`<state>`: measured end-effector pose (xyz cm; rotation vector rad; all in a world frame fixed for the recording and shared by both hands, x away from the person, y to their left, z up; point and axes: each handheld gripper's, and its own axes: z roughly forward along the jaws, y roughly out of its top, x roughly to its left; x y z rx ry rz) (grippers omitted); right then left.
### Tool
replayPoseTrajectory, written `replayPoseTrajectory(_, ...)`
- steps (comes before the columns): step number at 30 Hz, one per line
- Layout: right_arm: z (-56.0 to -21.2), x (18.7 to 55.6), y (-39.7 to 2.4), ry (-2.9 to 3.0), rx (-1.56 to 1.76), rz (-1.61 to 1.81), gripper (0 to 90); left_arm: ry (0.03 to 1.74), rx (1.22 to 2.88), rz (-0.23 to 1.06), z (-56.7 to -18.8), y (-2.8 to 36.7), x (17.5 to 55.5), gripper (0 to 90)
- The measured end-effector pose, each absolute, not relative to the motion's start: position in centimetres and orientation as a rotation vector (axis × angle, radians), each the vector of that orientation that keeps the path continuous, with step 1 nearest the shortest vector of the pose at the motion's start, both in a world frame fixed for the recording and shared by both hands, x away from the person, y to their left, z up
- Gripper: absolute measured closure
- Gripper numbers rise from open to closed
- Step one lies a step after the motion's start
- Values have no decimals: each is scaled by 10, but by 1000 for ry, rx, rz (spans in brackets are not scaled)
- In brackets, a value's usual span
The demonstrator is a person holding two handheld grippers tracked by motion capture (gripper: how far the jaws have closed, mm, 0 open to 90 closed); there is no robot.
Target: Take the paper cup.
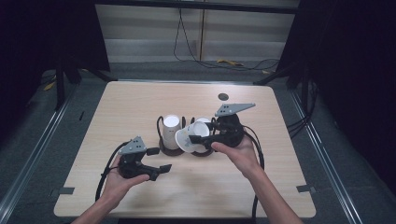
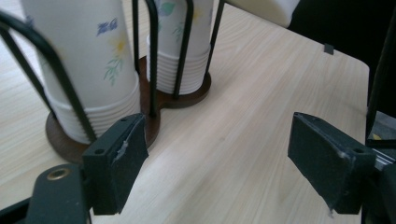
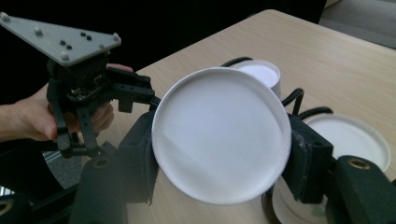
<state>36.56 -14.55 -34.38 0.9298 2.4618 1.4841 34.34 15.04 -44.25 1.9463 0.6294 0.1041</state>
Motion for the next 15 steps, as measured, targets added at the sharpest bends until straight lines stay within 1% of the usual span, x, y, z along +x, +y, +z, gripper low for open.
replayPoseTrajectory(4,-357,364,-149,2462,952,1505,381,598,1966,134,-438,143,343,179)
replayPoseTrajectory(7,-363,363,-148,2460,970,1530,380,603,1945,107,-438,141,344,172)
replayPoseTrajectory(11,-372,357,-149,2441,986,1567,380,606,1928,109,-438,141,344,158)
replayPoseTrajectory(15,-386,354,-153,2441,1024,1594,380,590,1951,120,-438,140,345,158)
